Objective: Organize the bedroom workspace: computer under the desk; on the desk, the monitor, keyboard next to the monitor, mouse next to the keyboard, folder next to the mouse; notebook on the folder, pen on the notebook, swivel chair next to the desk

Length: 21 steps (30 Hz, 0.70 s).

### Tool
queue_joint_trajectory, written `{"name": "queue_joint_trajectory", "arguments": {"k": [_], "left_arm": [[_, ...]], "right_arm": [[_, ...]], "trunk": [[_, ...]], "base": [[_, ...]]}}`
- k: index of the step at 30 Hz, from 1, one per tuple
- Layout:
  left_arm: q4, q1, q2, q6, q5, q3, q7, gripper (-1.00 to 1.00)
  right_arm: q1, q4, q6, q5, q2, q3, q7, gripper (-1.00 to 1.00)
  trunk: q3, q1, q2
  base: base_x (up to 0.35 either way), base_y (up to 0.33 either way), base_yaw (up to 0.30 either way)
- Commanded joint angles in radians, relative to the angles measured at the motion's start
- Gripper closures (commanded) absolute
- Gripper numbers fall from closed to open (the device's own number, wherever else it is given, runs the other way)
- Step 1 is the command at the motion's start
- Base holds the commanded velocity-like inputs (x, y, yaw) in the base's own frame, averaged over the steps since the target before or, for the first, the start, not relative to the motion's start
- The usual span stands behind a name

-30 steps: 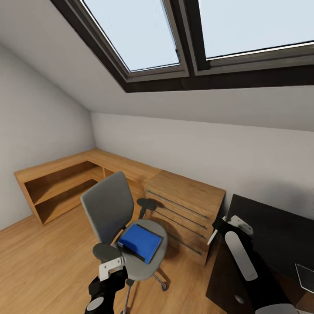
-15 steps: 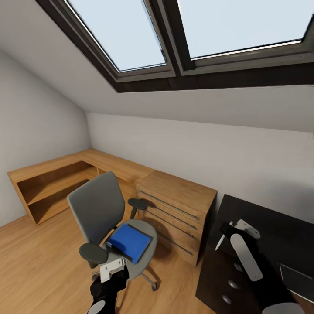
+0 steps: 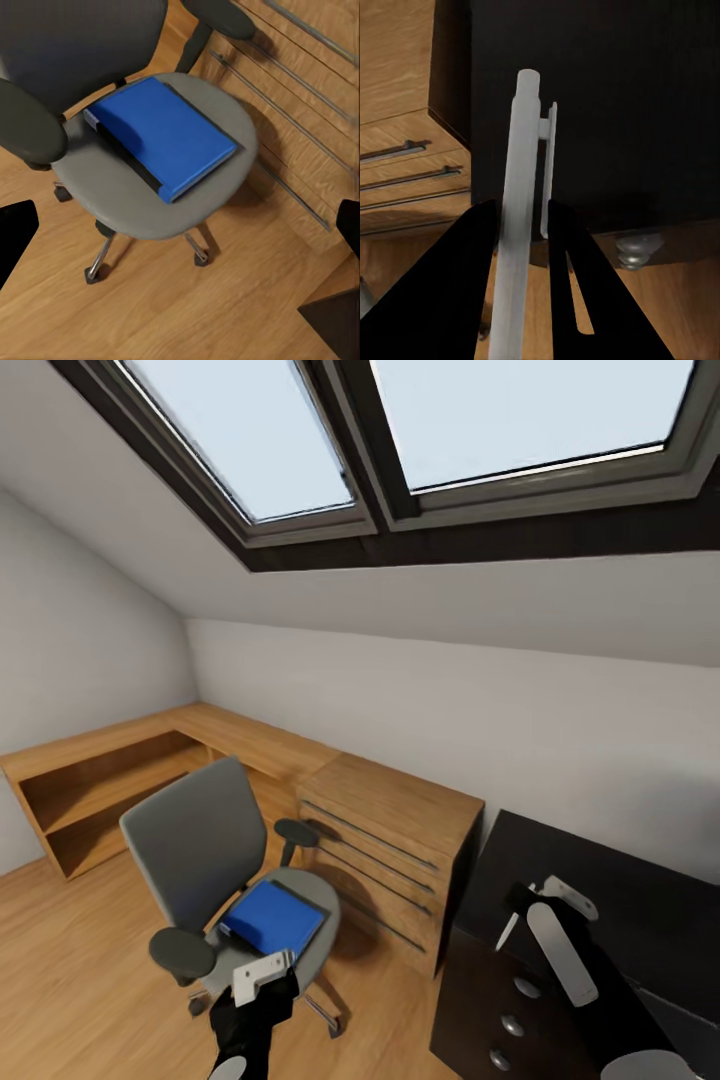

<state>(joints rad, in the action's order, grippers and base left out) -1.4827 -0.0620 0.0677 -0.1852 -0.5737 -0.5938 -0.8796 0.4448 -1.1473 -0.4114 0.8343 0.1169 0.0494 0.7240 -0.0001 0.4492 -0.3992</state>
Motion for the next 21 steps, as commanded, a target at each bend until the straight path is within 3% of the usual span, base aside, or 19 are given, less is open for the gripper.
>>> {"name": "queue_joint_trajectory", "arguments": {"k": [1, 21], "left_arm": [[-0.001, -0.001, 0.001, 0.002, -0.002, -0.007, -0.007, -1.00], [-0.001, -0.001, 0.002, 0.038, 0.003, -0.057, -0.048, -1.00]], "right_arm": [[0.001, 0.004, -0.003, 0.005, 0.001, 0.003, 0.007, 1.00], [0.088, 0.223, -0.001, 0.002, 0.021, 0.004, -0.052, 1.00]], "trunk": [[0.000, 0.001, -0.001], [0.000, 0.001, -0.001]], "base": [[0.207, -0.209, 0.000], [0.275, -0.166, 0.000]]}}
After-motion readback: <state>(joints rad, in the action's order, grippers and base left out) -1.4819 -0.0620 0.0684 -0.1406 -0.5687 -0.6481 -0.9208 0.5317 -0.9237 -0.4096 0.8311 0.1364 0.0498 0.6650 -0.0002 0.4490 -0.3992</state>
